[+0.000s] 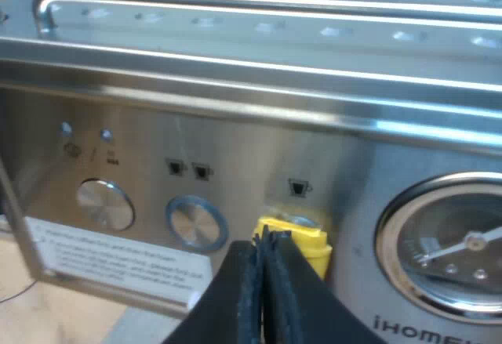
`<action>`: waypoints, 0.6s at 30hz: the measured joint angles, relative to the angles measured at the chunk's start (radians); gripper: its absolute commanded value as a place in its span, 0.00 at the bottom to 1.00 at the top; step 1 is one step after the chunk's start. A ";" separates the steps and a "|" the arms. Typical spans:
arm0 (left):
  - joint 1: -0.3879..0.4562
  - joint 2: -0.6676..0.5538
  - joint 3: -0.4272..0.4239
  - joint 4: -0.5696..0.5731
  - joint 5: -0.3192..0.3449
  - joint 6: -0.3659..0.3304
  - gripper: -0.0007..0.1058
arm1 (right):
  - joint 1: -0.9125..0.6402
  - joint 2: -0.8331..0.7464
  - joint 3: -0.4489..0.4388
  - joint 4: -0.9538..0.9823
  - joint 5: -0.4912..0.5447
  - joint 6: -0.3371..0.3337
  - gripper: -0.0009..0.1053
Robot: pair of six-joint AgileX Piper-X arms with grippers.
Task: Place mug into machine
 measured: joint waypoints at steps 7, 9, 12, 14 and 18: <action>0.000 0.000 0.000 0.000 0.000 0.000 0.84 | -0.010 0.025 -0.001 -0.008 0.037 0.000 0.01; 0.000 0.000 0.000 0.000 0.003 0.000 0.84 | -0.016 0.027 -0.002 -0.010 0.037 0.000 0.01; 0.000 0.000 0.000 0.000 0.003 0.000 0.84 | -0.025 0.027 -0.002 -0.010 0.033 0.000 0.01; 0.000 0.000 0.000 0.000 0.003 0.000 0.84 | -0.026 0.027 -0.002 -0.010 0.031 0.000 0.01; 0.000 0.000 0.000 0.000 0.003 0.000 0.84 | -0.029 0.027 -0.002 -0.010 0.029 0.000 0.01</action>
